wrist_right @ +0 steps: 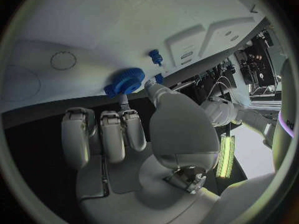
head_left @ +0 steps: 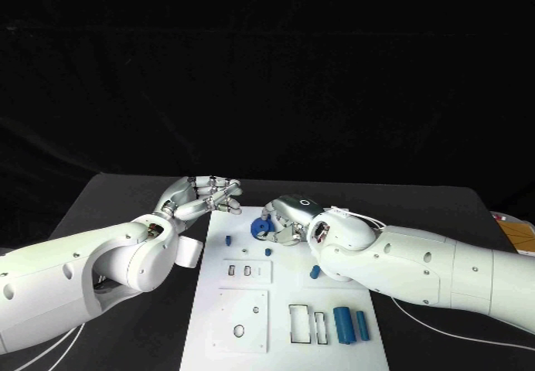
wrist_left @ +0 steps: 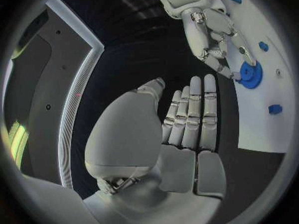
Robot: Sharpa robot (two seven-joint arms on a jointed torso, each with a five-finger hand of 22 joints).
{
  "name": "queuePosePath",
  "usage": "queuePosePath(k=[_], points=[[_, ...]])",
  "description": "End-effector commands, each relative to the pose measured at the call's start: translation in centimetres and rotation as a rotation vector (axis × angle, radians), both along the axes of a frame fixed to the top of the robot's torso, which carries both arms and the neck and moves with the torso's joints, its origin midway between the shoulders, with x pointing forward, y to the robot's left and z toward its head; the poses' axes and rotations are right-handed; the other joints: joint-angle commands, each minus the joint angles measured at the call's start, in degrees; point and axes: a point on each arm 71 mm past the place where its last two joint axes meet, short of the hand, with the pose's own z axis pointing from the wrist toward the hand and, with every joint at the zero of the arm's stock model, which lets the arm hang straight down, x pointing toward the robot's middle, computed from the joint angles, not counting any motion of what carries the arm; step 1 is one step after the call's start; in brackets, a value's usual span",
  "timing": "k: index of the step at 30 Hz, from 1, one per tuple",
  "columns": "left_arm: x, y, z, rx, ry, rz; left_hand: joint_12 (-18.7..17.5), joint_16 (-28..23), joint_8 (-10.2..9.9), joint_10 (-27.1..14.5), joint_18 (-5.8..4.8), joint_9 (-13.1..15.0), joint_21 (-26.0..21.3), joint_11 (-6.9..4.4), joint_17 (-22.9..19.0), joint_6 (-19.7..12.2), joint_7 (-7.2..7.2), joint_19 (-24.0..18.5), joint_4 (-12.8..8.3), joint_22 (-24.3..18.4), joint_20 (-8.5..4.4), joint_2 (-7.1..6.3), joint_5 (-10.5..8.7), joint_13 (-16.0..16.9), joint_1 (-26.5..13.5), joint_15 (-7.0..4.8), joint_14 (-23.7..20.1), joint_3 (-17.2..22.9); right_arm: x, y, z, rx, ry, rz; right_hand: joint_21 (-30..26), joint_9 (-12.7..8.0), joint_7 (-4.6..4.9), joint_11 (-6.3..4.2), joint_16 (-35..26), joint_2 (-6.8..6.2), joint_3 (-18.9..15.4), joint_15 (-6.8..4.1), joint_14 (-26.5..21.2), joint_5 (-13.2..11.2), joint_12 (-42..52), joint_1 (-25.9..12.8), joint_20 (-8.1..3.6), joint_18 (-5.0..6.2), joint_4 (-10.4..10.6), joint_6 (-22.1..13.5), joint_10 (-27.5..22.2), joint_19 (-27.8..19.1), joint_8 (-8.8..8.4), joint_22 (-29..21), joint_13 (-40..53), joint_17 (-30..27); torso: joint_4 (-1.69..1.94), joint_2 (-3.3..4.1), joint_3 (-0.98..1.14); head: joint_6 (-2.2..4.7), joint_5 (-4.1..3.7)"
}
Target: Assemble the parts on the task board
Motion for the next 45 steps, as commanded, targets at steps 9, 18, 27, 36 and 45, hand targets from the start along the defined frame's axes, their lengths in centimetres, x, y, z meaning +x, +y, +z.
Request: queuePosePath(k=[9,18,27,36,45], points=[[0.0,-0.2,0.1,-0.009,-0.002,-0.015,-0.3,0.3,-0.4,0.2,1.03,0.1,0.4,0.05,0.1,-0.2,-0.02,-0.4,-0.1,0.1,-0.02,0.31,-0.25,0.1,0.5,0.13,-0.5,0.4,-0.2,-1.3,-0.5,-0.026,0.021,-0.018,0.2,0.3,-0.12,-0.31,0.3,0.08,-0.4,0.09,5.4,1.0,0.4,1.5,0.0,-1.05,0.1,0.3,1.2,1.0,-0.11,7.7,9.2,12.1,0.08,0.04,0.02,0.07,-0.03],[0.0,0.0,0.1,-0.007,-0.002,-0.01,-0.4,0.3,-0.4,0.2,1.03,0.1,0.4,0.05,0.2,-0.2,-0.03,-0.4,-0.1,0.1,-0.02,0.29,-0.24,0.1,0.5,0.12,-0.5,0.4,-1.4,-3.6,1.0,0.056,-0.027,-0.025,0.5,0.5,-0.17,-0.36,0.4,0.27,-0.5,0.04,5.4,2.0,0.7,2.4,-0.05,-1.16,0.1,0.5,1.5,1.3,-0.19,8.1,9.5,12.3,-0.19,-0.15,0.02,0.14,0.19],[0.1,0.1,0.1,-0.009,-0.004,-0.008,-0.4,0.3,-0.4,0.2,1.03,0.1,0.5,0.06,0.2,-0.2,-0.03,-0.5,-0.2,0.1,-0.02,0.27,-0.25,0.1,0.6,0.13,-0.5,0.5,-2.0,-9.7,3.9,0.152,0.013,-0.048,-0.5,1.0,-0.18,-0.4,0.2,0.14,-0.6,-0.04,5.2,3.0,0.5,5.4,-0.14,-0.87,-1.1,1.0,1.4,0.6,-0.53,7.1,9.3,11.5,-0.43,-0.45,0.1,0.52,-0.54],[0.2,-0.1,0.0,-0.012,-0.005,-0.01,-0.4,0.3,-0.4,0.2,1.03,0.1,0.5,0.06,0.2,-0.2,-0.04,-0.5,-0.2,0.2,-0.02,0.24,-0.25,0.1,0.6,0.13,-0.6,0.5,-0.9,-16.6,3.9,0.168,0.1,-0.097,-1.6,1.2,-0.55,-0.63,-0.1,-0.98,-0.4,-0.37,5.0,2.6,0.1,9.9,-0.32,-0.57,-4.1,1.3,0.9,-0.3,-1.2,6.1,8.9,10.5,-0.65,-0.89,0.4,0.31,-1.57],[0.3,-0.1,0.0,-0.012,-0.005,-0.011,-0.4,0.3,-0.4,0.2,1.02,0.1,0.5,0.05,0.3,-0.2,-0.06,-0.5,-0.2,0.2,-0.01,0.2,-0.26,0.1,0.6,0.14,-0.6,0.5,-0.6,-20.4,2.4,0.137,0.118,-0.151,-1.7,0.8,-0.51,-0.75,-0.1,-1.66,-0.8,-0.58,5.0,2.9,-0.2,10.6,-0.62,-0.59,-4.8,0.6,0.8,-0.3,-2.23,6.2,8.7,10.6,-0.85,-1.08,0.73,-0.12,-1.51]])
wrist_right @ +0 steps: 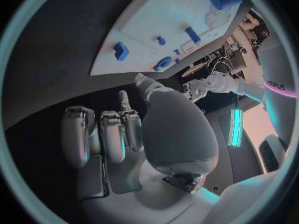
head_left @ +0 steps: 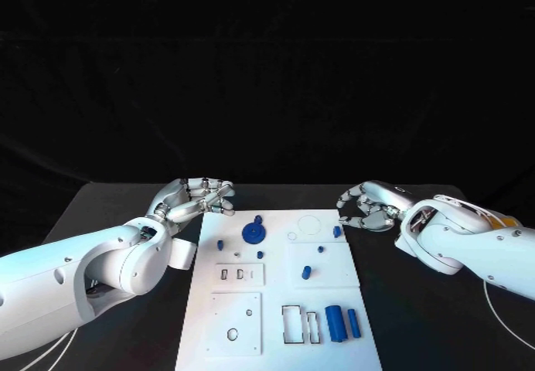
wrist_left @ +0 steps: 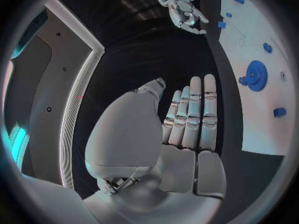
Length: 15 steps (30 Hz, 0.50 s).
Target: Assemble the parts on the task board
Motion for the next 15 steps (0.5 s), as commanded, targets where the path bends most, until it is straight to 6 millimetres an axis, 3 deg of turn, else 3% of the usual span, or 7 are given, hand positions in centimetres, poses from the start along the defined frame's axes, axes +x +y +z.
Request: queuePosePath(k=[1,15], points=[[0.0,-0.3,0.1,-0.015,-0.007,-0.019,-0.2,0.3,-0.2,0.2,1.02,0.0,0.3,0.05,0.0,-0.2,-0.06,-0.5,0.0,0.1,-0.02,-0.04,-0.26,0.1,0.4,-0.06,-0.4,0.4,-0.1,-0.3,-0.6,0.007,0.036,0.044,-0.1,-0.2,0.11,-0.24,-0.1,-0.21,0.0,-0.06,5.0,0.2,-0.4,0.5,-0.38,-0.6,-0.5,-0.7,0.7,-0.1,-0.54,6.3,8.6,10.6,-0.13,-0.08,0.2,-0.31,0.15],[0.0,-0.5,0.1,-0.016,-0.004,-0.024,-0.3,0.3,-0.3,0.2,1.0,0.0,0.4,0.09,0.1,-0.2,0.01,-0.7,0.0,0.1,0.0,-0.19,-0.3,0.1,0.4,-0.03,-0.6,0.4,0.2,-0.5,-2.0,-0.003,0.062,0.034,-0.2,-0.4,0.48,0.08,-0.1,-0.56,-0.1,0.3,5.0,0.1,-0.6,1.5,-0.14,-0.61,-1.5,-1.3,0.5,-0.1,-1.36,6.3,8.4,10.6,0.01,-0.03,-0.01,-1.01,0.68]])
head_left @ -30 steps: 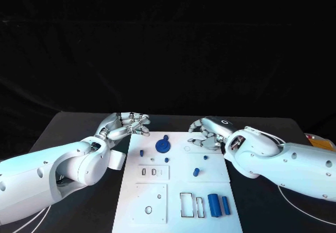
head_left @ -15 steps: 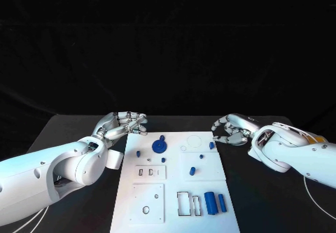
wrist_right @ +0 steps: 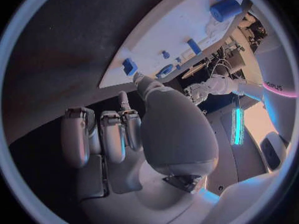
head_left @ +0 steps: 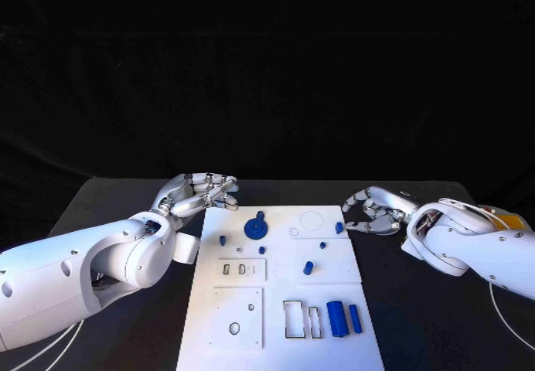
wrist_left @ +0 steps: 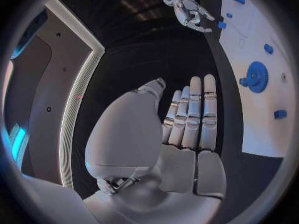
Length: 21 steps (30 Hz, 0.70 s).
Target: Assemble the parts on the task board
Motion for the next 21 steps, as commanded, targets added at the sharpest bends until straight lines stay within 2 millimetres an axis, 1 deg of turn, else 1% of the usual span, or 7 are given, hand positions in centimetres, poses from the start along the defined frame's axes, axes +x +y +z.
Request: queuePosePath(k=[1,4,11,13,15,17,21], points=[[-0.1,-0.3,0.1,-0.014,-0.004,-0.02,-0.3,0.3,-0.3,0.2,1.0,0.1,0.4,0.09,0.1,-0.2,0.01,-0.2,0.0,0.1,0.01,-0.19,-0.3,0.1,0.4,-0.03,-0.6,0.4,0.0,0.3,-0.4,-0.001,0.02,0.021,-0.2,-0.1,0.11,0.08,-0.1,-0.03,0.1,0.3,5.0,0.1,-0.2,0.4,-0.14,-0.61,-0.4,-0.5,0.5,-0.1,-0.22,6.2,8.4,10.6,0.09,-0.06,-0.1,-0.17,-0.04],[-0.1,-0.2,0.1,-0.013,-0.004,-0.019,-0.3,0.3,-0.3,0.2,1.0,0.1,0.4,0.09,0.1,-0.2,0.01,-0.2,0.0,0.1,0.01,-0.19,-0.3,0.1,0.4,-0.03,-0.6,0.4,0.0,0.3,-0.6,-0.003,0.027,0.019,-0.2,-0.1,0.12,0.09,0.0,-0.03,0.1,0.3,5.0,0.1,-0.2,0.4,-0.13,-0.62,-0.4,-0.5,0.5,0.0,-0.23,6.3,8.4,10.7,0.12,-0.06,-0.11,-0.35,-0.03],[-0.1,-0.1,0.2,-0.012,-0.004,-0.016,-0.3,0.3,-0.3,0.2,1.0,0.1,0.4,0.09,0.1,-0.2,0.01,-0.2,0.0,0.1,0.01,-0.19,-0.3,0.1,0.4,-0.03,-0.6,0.4,0.0,0.8,-1.3,-0.002,0.044,0.022,-0.1,-0.1,0.16,0.12,0.0,0.06,0.1,0.33,5.1,0.2,-0.2,0.5,-0.11,-0.65,-0.4,-0.6,0.5,0.0,-0.28,6.4,8.4,10.8,-0.06,-0.05,-0.03,-0.39,0.27],[-0.1,-0.1,0.2,-0.012,-0.004,-0.015,-0.4,0.3,-0.3,0.1,1.0,0.0,0.4,0.12,0.2,-0.3,0.05,-0.3,0.0,0.1,0.02,-0.24,-0.31,0.1,0.4,-0.01,-0.6,0.4,0.0,0.9,-1.5,-0.003,0.051,0.025,-0.1,-0.1,0.18,0.13,0.0,0.12,0.1,0.35,5.1,0.2,-0.1,0.5,-0.1,-0.65,-0.4,-0.6,0.6,0.0,-0.29,6.4,8.5,10.8,0.02,-0.13,-0.06,-0.57,0.22],[-0.1,-0.1,0.2,-0.012,-0.004,-0.015,-0.4,0.3,-0.4,0.1,1.0,0.0,0.5,0.15,0.2,-0.4,0.08,-0.3,0.0,0.1,0.02,-0.27,-0.31,0.1,0.4,0.0,-0.6,0.4,0.0,1.0,-1.6,-0.004,0.056,0.026,0.0,-0.1,0.22,0.17,0.0,0.25,0.2,0.38,5.1,0.2,-0.1,0.5,-0.07,-0.69,-0.4,-0.5,0.6,0.1,-0.3,6.5,8.6,10.9,0.11,-0.16,-0.1,-0.6,0.12],[-0.1,-0.1,0.2,-0.011,-0.004,-0.014,-0.4,0.3,-0.4,0.1,1.0,0.0,0.5,0.15,0.2,-0.4,0.08,-0.3,0.0,0.1,0.02,-0.27,-0.31,0.1,0.4,0.0,-0.6,0.4,0.0,1.1,-1.7,-0.006,0.061,0.027,0.1,0.0,0.26,0.21,0.0,0.38,0.2,0.43,5.1,0.3,0.0,0.6,-0.03,-0.7,-0.5,-0.3,0.7,0.2,-0.27,6.6,8.6,11.0,0.12,-0.13,-0.08,-0.59,0.11],[-0.1,0.0,0.2,-0.01,-0.004,-0.013,-0.4,0.3,-0.4,0.1,1.0,0.0,0.5,0.15,0.2,-0.4,0.08,-0.3,0.0,0.1,0.02,-0.27,-0.31,0.1,0.4,0.0,-0.6,0.4,0.0,1.2,-1.9,-0.008,0.07,0.026,0.2,0.0,0.32,0.26,0.1,0.5,0.3,0.48,5.1,0.4,0.1,0.6,0.02,-0.74,-0.5,0.0,0.8,0.3,-0.21,6.7,8.7,11.1,-0.01,-0.12,-0.03,-0.69,0.24]])
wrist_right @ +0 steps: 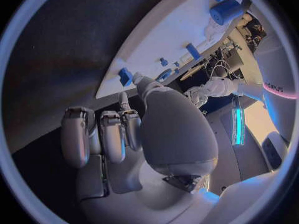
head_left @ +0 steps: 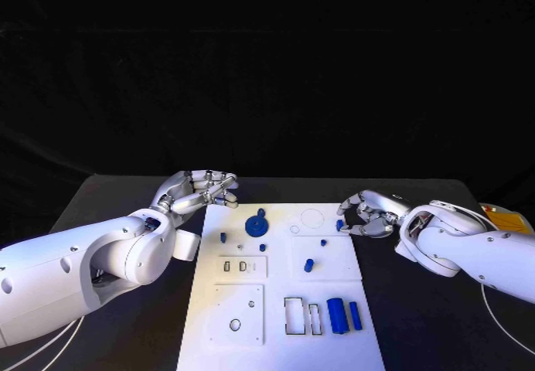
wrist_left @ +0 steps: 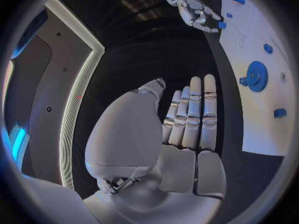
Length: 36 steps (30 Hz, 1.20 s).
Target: Assemble the parts on the task board
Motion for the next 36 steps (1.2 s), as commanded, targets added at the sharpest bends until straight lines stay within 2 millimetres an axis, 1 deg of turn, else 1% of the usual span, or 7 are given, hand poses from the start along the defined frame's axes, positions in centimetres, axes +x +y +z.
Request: queuePosePath(k=[1,5,12,21,29,33,36], points=[[-0.05,-0.15,0.15,-0.011,-0.005,-0.014,-0.2,0.3,-0.4,0.1,1.0,0.1,0.3,0.15,0.1,-0.4,0.08,-0.3,0.0,0.0,0.02,-0.27,-0.31,0.1,0.4,0.02,-0.2,0.4,-0.09,0.16,-0.46,-0.008,0.029,0.009,0.2,0.0,0.14,0.26,0.1,0.2,0.1,0.48,5.1,0.4,0.1,0.3,0.02,-0.74,-0.3,0.1,0.8,0.3,-0.21,6.7,8.7,11.1,-0.07,0.0,0.03,-0.08,0.05],[-0.05,-0.14,0.14,-0.011,-0.005,-0.014,-0.2,0.3,-0.4,0.1,1.0,0.1,0.3,0.15,0.1,-0.4,0.08,-0.3,0.0,0.0,0.02,-0.27,-0.31,0.1,0.4,0.02,-0.2,0.4,-0.07,0.34,-0.69,-0.01,0.035,0.008,0.3,0.0,0.21,0.33,0.1,0.45,0.1,0.54,5.1,0.5,0.2,0.3,0.08,-0.75,-0.3,0.4,0.8,0.3,-0.16,6.8,8.8,11.2,-0.07,-0.02,0.03,-0.04,0.2],[-0.03,-0.14,0.13,-0.011,-0.004,-0.015,-0.2,0.3,-0.4,0.1,1.0,0.1,0.3,0.15,0.1,-0.4,0.08,-0.3,0.0,0.0,0.02,-0.27,-0.31,0.1,0.4,0.02,-0.2,0.4,0.1,0.41,-0.91,-0.013,0.039,0.001,0.4,0.1,0.16,0.3,0.1,1.65,0.9,0.59,5.2,0.4,0.4,0.5,0.21,-0.78,-0.3,1.7,1.0,0.5,-0.03,7.0,9.0,11.3,0.12,-0.06,0.0,-0.07,0.0],[-0.01,-0.11,0.13,-0.01,-0.004,-0.014,-0.2,0.3,-0.4,0.1,1.0,0.1,0.3,0.15,0.1,-0.4,0.08,-0.3,0.0,0.0,0.02,-0.27,-0.31,0.1,0.4,0.02,-0.2,0.4,0.11,0.45,-1.23,-0.015,0.044,-0.003,0.6,0.1,0.07,0.23,0.1,2.23,1.5,0.55,5.2,0.2,0.6,0.7,0.21,-0.84,-0.5,2.7,1.3,0.7,0.05,7.3,9.3,11.4,-0.07,-0.04,0.01,-0.1,0.13],[-0.01,-0.11,0.12,-0.01,-0.004,-0.014,-0.2,0.3,-0.4,0.1,1.0,0.1,0.3,0.15,0.1,-0.4,0.08,-0.3,0.0,0.0,0.02,-0.27,-0.31,0.1,0.4,0.02,-0.2,0.4,0.15,0.34,-1.38,-0.016,0.044,-0.011,0.6,0.1,-0.07,0.11,0.2,2.65,2.0,0.46,5.2,0.2,0.8,0.6,0.15,-0.87,-0.5,3.5,1.4,0.8,0.17,7.4,9.4,11.5,0.07,-0.05,0.01,-0.02,0.0],[0.0,-0.11,0.12,-0.01,-0.005,-0.013,-0.3,0.3,-0.4,0.0,0.99,0.1,0.4,0.18,0.2,-0.4,0.12,-0.5,0.0,0.1,0.03,-0.25,-0.3,0.1,0.5,0.05,-0.3,0.5,0.18,0.29,-1.35,-0.013,0.037,-0.015,0.7,0.1,-0.27,-0.04,0.2,2.95,2.4,0.34,5.2,0.2,0.9,0.6,0.07,-0.9,-0.5,4.2,1.5,0.8,0.31,7.5,9.5,11.6,0.0,-0.08,0.04,-0.04,0.02],[0.0,-0.11,0.12,-0.01,-0.005,-0.013,-0.3,0.3,-0.4,0.0,0.99,0.1,0.4,0.18,0.2,-0.4,0.12,-0.5,0.0,0.1,0.03,-0.25,-0.3,0.1,0.5,0.05,-0.3,0.5,0.21,0.28,-1.24,0.001,0.024,-0.021,1.0,0.2,-0.65,-0.35,0.3,3.46,3.0,0.07,5.3,0.3,1.2,0.5,-0.12,-0.98,-0.5,5.4,1.8,1.1,0.67,7.9,9.9,11.9,-0.04,-0.06,0.04,-0.04,-0.03]])
